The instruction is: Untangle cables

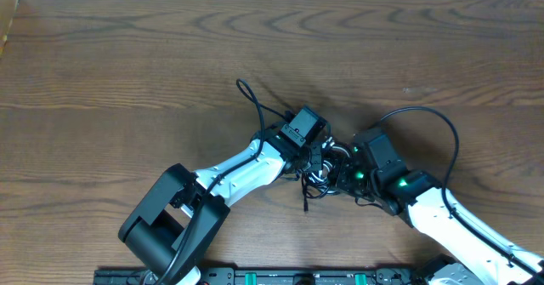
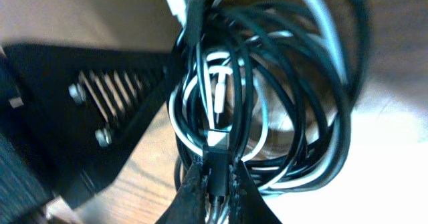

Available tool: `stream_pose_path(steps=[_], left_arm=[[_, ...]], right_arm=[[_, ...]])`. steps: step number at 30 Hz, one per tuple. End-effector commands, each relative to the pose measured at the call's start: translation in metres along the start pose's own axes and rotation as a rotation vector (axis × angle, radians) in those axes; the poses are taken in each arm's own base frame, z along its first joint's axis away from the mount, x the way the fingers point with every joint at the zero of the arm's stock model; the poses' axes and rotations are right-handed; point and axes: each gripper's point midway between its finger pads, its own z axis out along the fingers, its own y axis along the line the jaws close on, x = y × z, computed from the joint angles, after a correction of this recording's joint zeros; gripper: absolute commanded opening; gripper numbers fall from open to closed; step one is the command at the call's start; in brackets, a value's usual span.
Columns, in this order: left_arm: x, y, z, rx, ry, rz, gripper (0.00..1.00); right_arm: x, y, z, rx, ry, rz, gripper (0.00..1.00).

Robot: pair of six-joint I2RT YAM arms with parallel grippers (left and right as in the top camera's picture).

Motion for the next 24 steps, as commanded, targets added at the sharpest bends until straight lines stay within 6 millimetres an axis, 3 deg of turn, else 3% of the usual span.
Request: stream_pose_path(steps=[1,7,10,14,20,24], left_arm=[[0.006,0.012,0.011,-0.047,0.02,-0.007,0.08],[0.006,0.012,0.011,-0.047,0.02,-0.007,0.08],[0.006,0.012,0.011,-0.048,0.02,-0.007,0.08],[0.006,0.012,0.011,-0.048,0.02,-0.007,0.08],[0.006,0.012,0.011,-0.047,0.02,-0.007,0.08],[0.006,0.012,0.011,-0.047,0.02,-0.007,0.08]], right_arm=[[0.014,0.01,0.001,-0.02,0.052,-0.033,0.02],[0.002,0.004,0.002,0.021,-0.016,-0.022,0.09],[-0.005,0.004,0.001,0.026,-0.051,-0.022,0.3],[-0.014,0.001,0.0,0.048,-0.1,-0.024,0.43],[-0.024,-0.004,-0.001,0.08,-0.157,-0.025,0.52],[-0.026,-0.001,-0.001,0.068,-0.165,-0.027,0.52]])
